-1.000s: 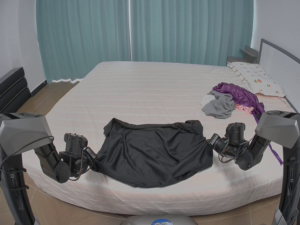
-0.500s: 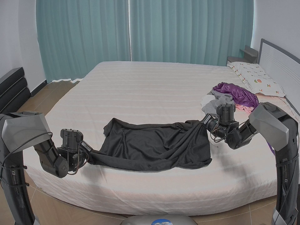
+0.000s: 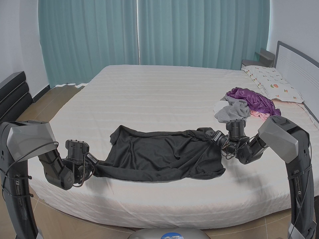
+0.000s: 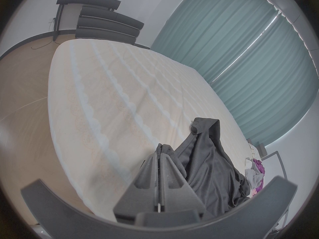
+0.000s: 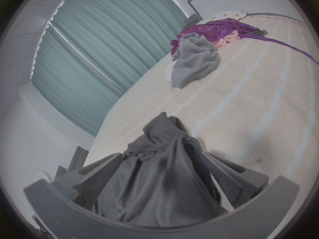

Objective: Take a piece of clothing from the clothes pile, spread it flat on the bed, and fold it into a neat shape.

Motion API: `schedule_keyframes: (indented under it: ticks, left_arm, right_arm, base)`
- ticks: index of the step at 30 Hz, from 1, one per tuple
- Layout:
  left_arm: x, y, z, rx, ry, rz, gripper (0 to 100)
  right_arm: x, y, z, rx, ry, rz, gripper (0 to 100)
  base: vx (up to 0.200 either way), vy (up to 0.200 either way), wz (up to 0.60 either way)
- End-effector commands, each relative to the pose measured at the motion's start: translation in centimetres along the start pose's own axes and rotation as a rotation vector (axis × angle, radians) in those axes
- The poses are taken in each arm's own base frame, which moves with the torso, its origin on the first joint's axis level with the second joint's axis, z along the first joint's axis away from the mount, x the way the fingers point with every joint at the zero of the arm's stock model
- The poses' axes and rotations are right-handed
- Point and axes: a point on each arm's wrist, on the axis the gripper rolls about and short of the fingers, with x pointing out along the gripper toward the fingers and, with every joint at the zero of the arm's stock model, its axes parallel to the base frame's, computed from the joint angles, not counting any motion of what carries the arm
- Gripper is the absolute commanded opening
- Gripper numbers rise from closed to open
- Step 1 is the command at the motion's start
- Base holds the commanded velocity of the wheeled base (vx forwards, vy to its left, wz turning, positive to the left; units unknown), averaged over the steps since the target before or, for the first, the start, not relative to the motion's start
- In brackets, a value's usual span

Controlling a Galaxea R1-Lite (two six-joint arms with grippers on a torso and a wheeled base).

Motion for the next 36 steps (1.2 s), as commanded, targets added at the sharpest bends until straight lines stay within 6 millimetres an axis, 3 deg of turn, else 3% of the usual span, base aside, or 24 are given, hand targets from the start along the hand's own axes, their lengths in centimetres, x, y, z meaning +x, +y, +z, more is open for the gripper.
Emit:
schedule_keyframes:
  ticks: [1, 5, 6, 9, 12, 19, 24, 25, 31, 32, 36]
  left_arm:
    - [-0.4, 0.3, -0.4, 0.011, 0.013, 0.01, 0]
    - [-0.8, 0.3, -0.7, 0.019, 0.021, 0.012, 0]
    - [-0.9, 0.4, -0.7, 0.019, 0.023, 0.012, 0]
    - [-0.9, 0.5, -0.7, 0.02, 0.025, 0.015, 0]
    - [-0.9, 0.5, -0.8, 0.02, 0.026, 0.016, 0]
    - [-1.0, 0.6, -0.8, 0.022, 0.029, 0.021, 0]
    - [-1.0, 0.6, -0.8, 0.022, 0.028, 0.022, 0]
    - [-1.0, 0.6, -0.8, 0.02, 0.028, 0.022, 0]
    - [-0.9, 0.7, -0.9, 0.022, 0.028, 0.023, 0]
    - [-0.9, 0.7, -0.9, 0.022, 0.028, 0.023, 0]
    - [-0.9, 0.7, -0.9, 0.023, 0.029, 0.024, 0]
  right_arm:
    - [-4.8, 0.5, 1.1, -0.009, 0.037, -0.01, 100]
    - [-7.5, 0.6, 1.2, -0.002, 0.063, -0.017, 100]
    - [-9.4, 0.5, 0.7, 0.0, 0.113, -0.013, 100]
    - [-12.0, -0.1, -1.3, -0.012, 0.216, -0.017, 100]
    - [-13.0, -0.8, -3.2, -0.021, 0.278, -0.052, 100]
    - [-13.4, -1.7, -4.8, 0.03, 0.327, -0.1, 100]
    - [-12.5, -2.1, -6.0, 0.066, 0.353, -0.13, 100]
    - [-11.4, -2.2, -6.8, 0.056, 0.352, -0.148, 100]
    - [-10.3, -1.9, -6.7, 0.046, 0.321, -0.158, 100]
    - [-10.3, -1.9, -6.7, 0.046, 0.32, -0.157, 0]
    - [-9.6, -1.7, -6.6, 0.04, 0.313, -0.169, 0]
  base:
    - [0.0, 0.0, 0.0]
    - [0.0, 0.0, 0.0]
    - [0.0, 0.0, 0.0]
    - [0.0, 0.0, 0.0]
    - [0.0, 0.0, 0.0]
    - [0.0, 0.0, 0.0]
    - [0.0, 0.0, 0.0]
    - [0.0, 0.0, 0.0]
    - [0.0, 0.0, 0.0]
    - [0.0, 0.0, 0.0]
    - [0.0, 0.0, 0.0]
